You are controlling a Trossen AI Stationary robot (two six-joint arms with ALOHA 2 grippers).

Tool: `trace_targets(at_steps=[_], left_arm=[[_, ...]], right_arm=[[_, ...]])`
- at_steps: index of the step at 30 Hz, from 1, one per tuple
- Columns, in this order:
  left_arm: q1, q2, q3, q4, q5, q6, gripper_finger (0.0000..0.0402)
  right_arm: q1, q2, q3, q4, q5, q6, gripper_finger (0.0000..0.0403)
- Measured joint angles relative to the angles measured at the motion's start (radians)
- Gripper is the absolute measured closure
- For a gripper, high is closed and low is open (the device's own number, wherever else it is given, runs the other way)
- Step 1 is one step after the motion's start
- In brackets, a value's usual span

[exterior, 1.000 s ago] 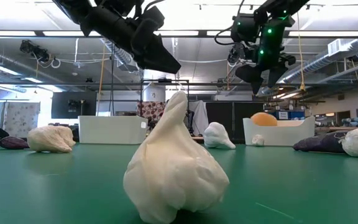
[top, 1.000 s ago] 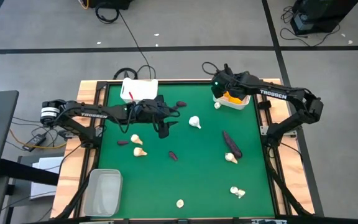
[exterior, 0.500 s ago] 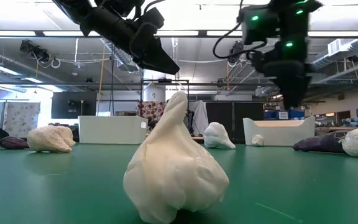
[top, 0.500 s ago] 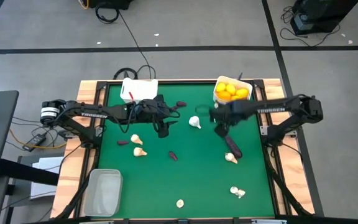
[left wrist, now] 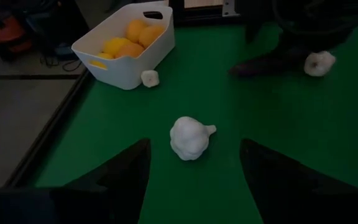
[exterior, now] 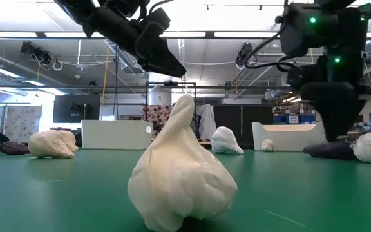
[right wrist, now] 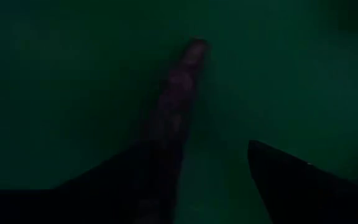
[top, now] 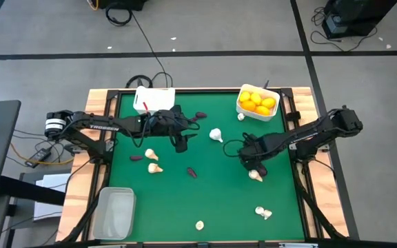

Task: Sort produce into baskets
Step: Put the bottom right violet eggplant into the left white bin

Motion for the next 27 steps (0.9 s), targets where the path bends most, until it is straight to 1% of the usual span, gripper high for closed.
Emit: trace_targets(at_steps=[5,7,11,14,17,19,21,22,25,27], left_arm=[[0.000,0.000,0.000,0.006,0.000,0.004,0.0149],[0.000,0.000,0.000,0.006,0.000,0.004,0.0149],[0.000,0.000,0.000,0.006,0.000,0.005,0.0149],[0.000,0.000,0.000,0.003,0.000,0.005,0.0149],[0.000,0.000,0.000,0.003,0.000,0.005,0.0149],[0.000,0.000,0.000,0.002,0.000,0.005,0.0149],[0.000,0.000,0.000,0.003,0.000,0.005,0.0149],[0.000,0.000,0.000,0.005,0.000,0.005,0.0149],[0.000,0.020,0.000,0.038,-0.001,0.003,0.0149],[0.000,0.051,0.000,0.074,0.000,-0.002,0.0149]], right_arm=[[0.014,-0.011,-0.001,0.045,-0.049,0.002,0.0119],[0.018,-0.003,-0.010,0.028,-0.071,0.016,0.0119],[0.030,-0.006,-0.034,0.052,-0.075,0.050,0.0131],[0.041,-0.005,-0.056,0.058,-0.069,0.080,0.0169],[0.050,-0.005,-0.063,0.057,-0.079,0.083,0.0230],[0.052,-0.007,-0.062,0.064,-0.067,0.082,0.0275],[0.052,-0.009,-0.051,0.062,-0.028,0.069,0.0313],[0.052,-0.009,-0.040,0.064,0.006,0.059,0.0325],[0.047,-0.019,0.008,0.102,0.156,0.025,0.0332],[0.044,-0.034,0.044,0.159,0.288,-0.014,0.0336]])
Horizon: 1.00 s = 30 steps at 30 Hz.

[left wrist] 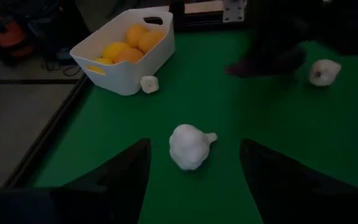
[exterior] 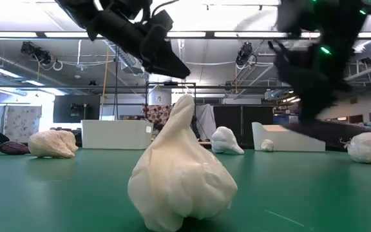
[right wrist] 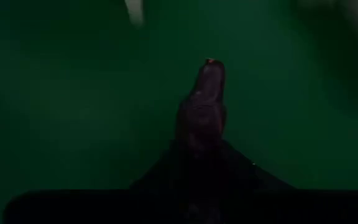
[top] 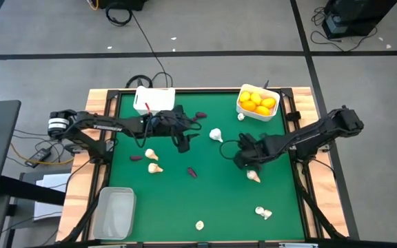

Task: Sort produce into baskets
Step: Put the bottom right violet eggplant into the left white bin

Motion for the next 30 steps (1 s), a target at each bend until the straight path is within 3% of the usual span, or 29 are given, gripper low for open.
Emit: trace_targets(at_steps=[5,8,15,25,30], left_arm=[[0.000,0.105,0.000,0.199,0.133,-0.096,0.0149],[-0.001,0.169,0.000,0.350,0.218,-0.125,0.0149],[0.001,0.278,0.000,0.557,0.248,-0.160,0.0146],[0.001,0.332,0.000,0.709,0.332,-0.204,0.0113],[0.009,0.327,0.000,0.684,0.331,-0.208,0.0157]], right_arm=[[0.002,-0.056,0.052,0.218,0.362,-0.159,0.0311],[-0.007,-0.098,0.052,0.390,0.436,-0.289,0.0313],[-0.022,-0.096,0.052,0.700,0.393,-0.547,0.0316],[-0.027,0.058,0.052,1.111,0.281,-0.821,0.0316],[-0.027,0.077,0.051,1.192,0.276,-0.889,0.0311]])
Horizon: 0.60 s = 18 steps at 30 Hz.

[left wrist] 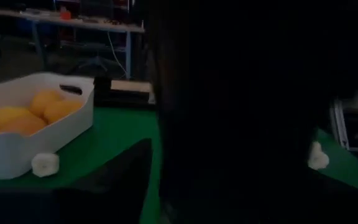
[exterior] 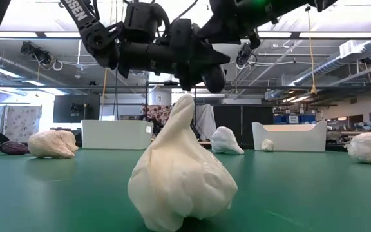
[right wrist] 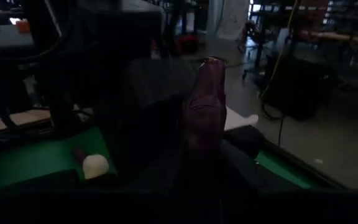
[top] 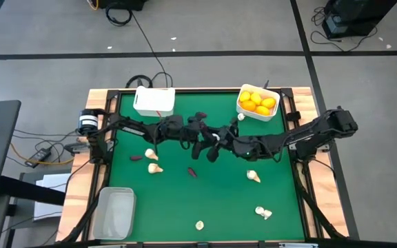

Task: Sort produce into baskets
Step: Put the bottom right violet eggplant into the left white bin

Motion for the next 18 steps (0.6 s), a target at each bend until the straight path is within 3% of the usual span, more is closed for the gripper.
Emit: trace_targets(at_steps=[5,11,13,18], left_arm=[[0.059,-0.094,0.001,-0.199,-0.006,0.005,0.0235],[0.180,-0.266,0.000,-0.522,-0.042,0.075,0.0236],[0.232,-0.317,0.020,-0.668,-0.051,0.141,0.0226],[0.386,-0.340,0.158,-1.138,-0.253,0.244,0.0207]], right_arm=[[0.027,-0.010,0.001,0.005,0.154,-0.091,0.0272],[0.074,-0.013,0.001,0.011,0.543,-0.180,0.0203],[0.091,-0.014,0.001,-0.004,0.588,-0.216,0.0187],[0.105,-0.013,0.001,-0.011,0.552,-0.212,0.0172]])
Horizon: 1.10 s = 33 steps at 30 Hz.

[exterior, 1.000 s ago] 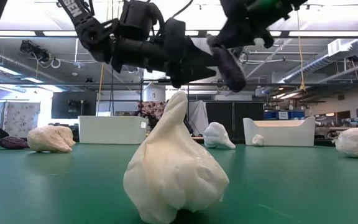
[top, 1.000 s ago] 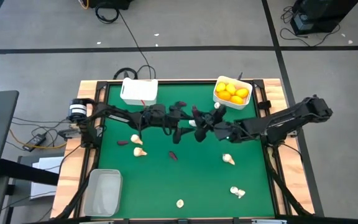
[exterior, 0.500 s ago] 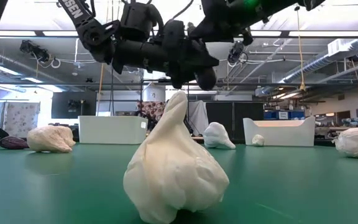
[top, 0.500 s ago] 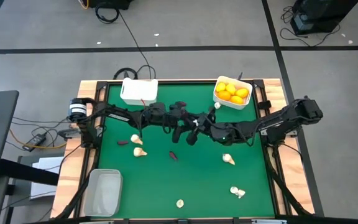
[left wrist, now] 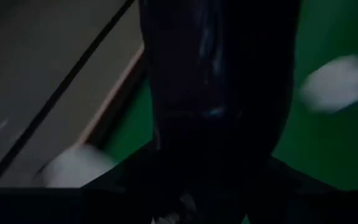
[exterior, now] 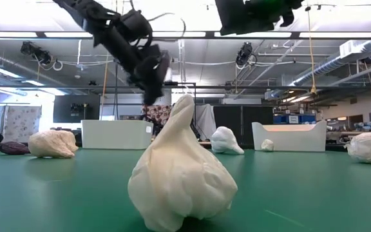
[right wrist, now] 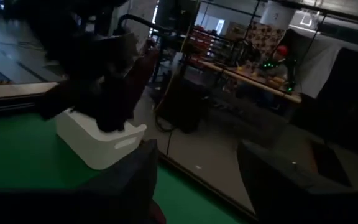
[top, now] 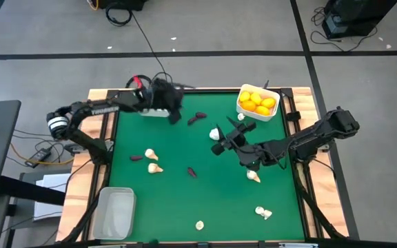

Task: Sort produce into baskets
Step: Put the bottom right violet eggplant into the left white bin, then put the violet eggplant into the left white bin

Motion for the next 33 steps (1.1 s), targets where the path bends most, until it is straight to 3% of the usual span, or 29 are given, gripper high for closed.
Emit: trace_targets(at_steps=[5,11,14,20,24,26,28,33], left_arm=[[0.123,0.050,0.117,-0.274,-0.094,0.113,0.0211],[0.210,0.095,0.142,-0.341,-0.096,0.215,0.0204],[0.231,0.110,0.141,-0.389,-0.101,0.235,0.0187],[0.242,0.130,0.141,-0.446,-0.228,0.172,0.0136],[0.242,0.125,0.141,-0.447,-0.245,0.130,0.0102],[0.241,0.122,0.141,-0.438,-0.193,0.123,0.0093],[0.241,0.123,0.141,-0.429,-0.067,0.124,0.0089],[0.226,0.122,0.138,-0.342,0.226,0.097,0.0091]], right_arm=[[-0.012,0.000,0.000,0.000,-0.005,-0.001,0.0172],[-0.013,0.000,0.000,-0.008,-0.030,-0.003,0.0171],[-0.013,0.000,0.000,-0.012,-0.032,-0.001,0.0171],[-0.018,0.000,0.000,-0.018,-0.035,0.001,0.0171],[-0.027,0.000,0.000,-0.076,-0.097,0.047,0.0172],[-0.045,0.000,0.000,-0.135,-0.172,0.111,0.0172],[-0.076,0.000,0.000,-0.206,-0.272,0.188,0.0172],[-0.184,0.001,-0.001,-0.383,-0.625,0.358,0.0172]])
